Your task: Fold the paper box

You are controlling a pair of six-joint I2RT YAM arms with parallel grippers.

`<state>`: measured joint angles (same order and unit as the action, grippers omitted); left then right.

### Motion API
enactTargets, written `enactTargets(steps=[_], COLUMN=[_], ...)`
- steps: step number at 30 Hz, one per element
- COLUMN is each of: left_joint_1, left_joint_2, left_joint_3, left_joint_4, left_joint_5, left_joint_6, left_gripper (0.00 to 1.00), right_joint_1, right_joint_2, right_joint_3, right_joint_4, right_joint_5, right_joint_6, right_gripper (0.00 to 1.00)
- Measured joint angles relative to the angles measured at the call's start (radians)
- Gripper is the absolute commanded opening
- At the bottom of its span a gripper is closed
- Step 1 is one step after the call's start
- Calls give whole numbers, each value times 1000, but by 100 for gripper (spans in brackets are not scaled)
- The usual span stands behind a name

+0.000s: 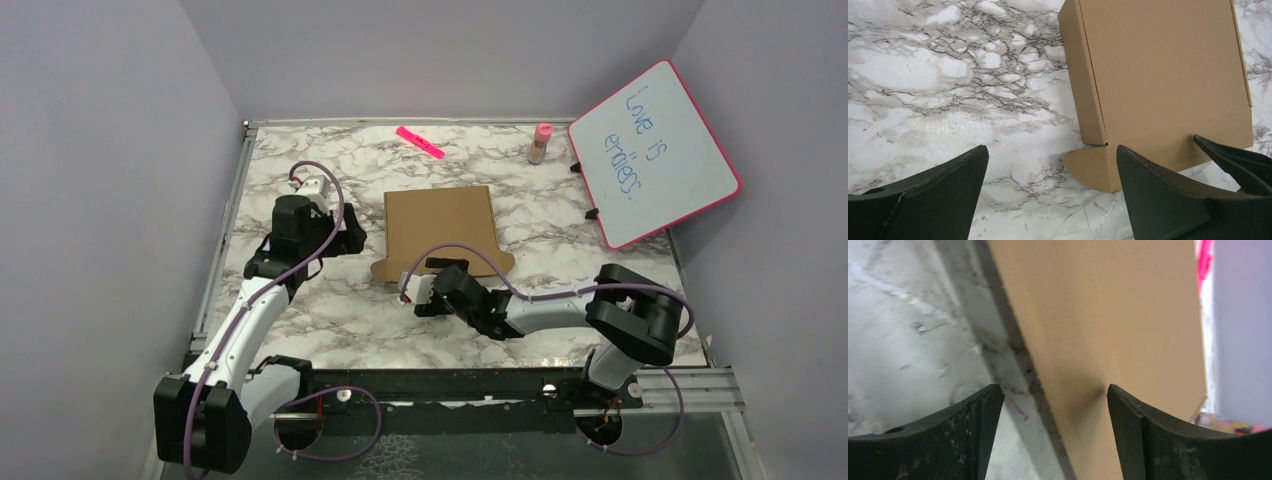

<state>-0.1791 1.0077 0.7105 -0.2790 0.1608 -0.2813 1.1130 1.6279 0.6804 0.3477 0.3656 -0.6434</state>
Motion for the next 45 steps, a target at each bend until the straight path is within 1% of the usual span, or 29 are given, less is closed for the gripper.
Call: enactTargets(steps=[6, 10, 11, 14, 16, 19, 21, 22, 24, 33, 36, 45], left_joint_1=[-6, -6, -6, -6, -6, -6, -6, -6, -6, -6, -6, -6], left_joint_2=[0, 0, 0, 0, 0, 0, 0, 0, 0, -12, -26, -86], left_joint_3=[-6, -6, -8, -13, -16, -18, -18, -19, -19, -19, -10, 81], left_joint_4=[-1, 0, 0, 0, 0, 0, 0, 0, 0, 0, -2, -15], left_joint_5=[0, 0, 0, 0, 0, 1, 1, 1, 1, -35, -48, -98], left_joint_6=[2, 2, 2, 2, 2, 2, 2, 2, 2, 23, 28, 31], left_gripper=[99, 99, 99, 99, 99, 99, 99, 99, 99, 99, 99, 98], right_joint_1=[-1, 1, 1, 2, 5, 7, 7, 7, 7, 7, 7, 7], right_joint_2=[48, 109, 114, 115, 114, 105, 93, 87, 78, 3, -25, -89], right_joint_3=[-3, -4, -5, -10, -11, -12, -12, -12, -12, -3, 29, 163], right_joint_4=[148, 208, 214, 235, 247, 259, 272, 273, 272, 192, 116, -112], right_joint_5=[97, 135, 140, 151, 159, 166, 172, 173, 173, 170, 154, 73], right_joint_6=[-94, -141, -146, -159, -167, -178, -190, -195, -203, -191, -168, -86], right_gripper=[76, 65, 62, 45, 36, 14, 6, 3, 1, 1, 1, 1])
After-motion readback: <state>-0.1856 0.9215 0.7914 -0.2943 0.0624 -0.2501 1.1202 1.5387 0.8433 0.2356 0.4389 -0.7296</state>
